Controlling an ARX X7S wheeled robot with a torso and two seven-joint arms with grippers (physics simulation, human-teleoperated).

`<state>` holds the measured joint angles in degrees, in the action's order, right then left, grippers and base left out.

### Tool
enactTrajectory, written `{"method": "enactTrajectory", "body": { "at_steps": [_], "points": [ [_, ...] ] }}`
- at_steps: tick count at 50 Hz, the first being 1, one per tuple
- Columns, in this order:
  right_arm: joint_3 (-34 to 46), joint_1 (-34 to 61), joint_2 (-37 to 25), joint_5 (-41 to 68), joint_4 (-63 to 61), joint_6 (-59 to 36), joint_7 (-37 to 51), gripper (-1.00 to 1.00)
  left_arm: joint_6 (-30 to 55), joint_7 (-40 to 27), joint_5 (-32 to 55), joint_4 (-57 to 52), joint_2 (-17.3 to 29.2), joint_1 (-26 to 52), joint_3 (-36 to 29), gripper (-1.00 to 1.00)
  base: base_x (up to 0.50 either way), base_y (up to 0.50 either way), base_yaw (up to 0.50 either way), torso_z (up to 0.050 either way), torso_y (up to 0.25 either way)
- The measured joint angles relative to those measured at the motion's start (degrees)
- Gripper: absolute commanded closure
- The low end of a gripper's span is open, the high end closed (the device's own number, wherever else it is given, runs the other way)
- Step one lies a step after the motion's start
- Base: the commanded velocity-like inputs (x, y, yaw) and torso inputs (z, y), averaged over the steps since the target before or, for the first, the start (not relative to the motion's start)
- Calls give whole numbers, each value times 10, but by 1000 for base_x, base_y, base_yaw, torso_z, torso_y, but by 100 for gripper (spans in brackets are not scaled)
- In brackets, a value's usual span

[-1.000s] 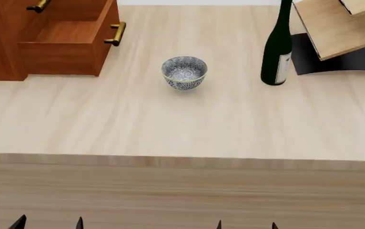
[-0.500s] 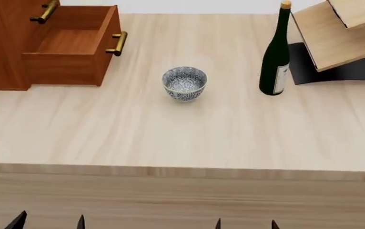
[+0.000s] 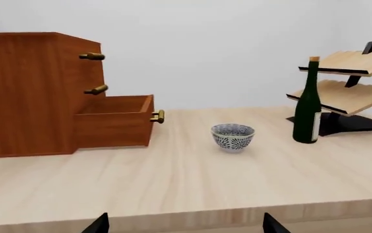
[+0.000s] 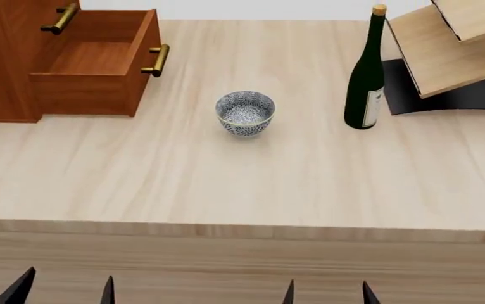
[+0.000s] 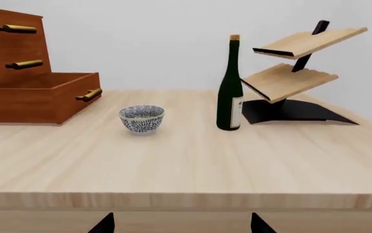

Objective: Put the bowl in the bottom drawer of the cabinet.

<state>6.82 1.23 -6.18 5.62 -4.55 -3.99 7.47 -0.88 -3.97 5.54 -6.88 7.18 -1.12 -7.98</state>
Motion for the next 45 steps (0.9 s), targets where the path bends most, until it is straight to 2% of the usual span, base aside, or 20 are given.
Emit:
{"method": "enactTrajectory", "body": {
  "at_steps": [5, 17, 45],
  "points": [
    [3, 1, -4, 2, -8, -5, 4, -100, 3, 1, 9, -3, 3, 1, -1, -100, 0, 0, 0, 46, 0],
    [-1, 13, -25, 2, -55, -49, 17, -100, 26, -5, 32, -24, 16, 28, 11, -100, 0, 0, 0, 0, 0],
    [-31, 102, -79, 29, -203, -240, 31, -100, 162, -23, 69, -152, 78, 157, 46, -100, 0, 0, 0, 0, 0]
  ]
}}
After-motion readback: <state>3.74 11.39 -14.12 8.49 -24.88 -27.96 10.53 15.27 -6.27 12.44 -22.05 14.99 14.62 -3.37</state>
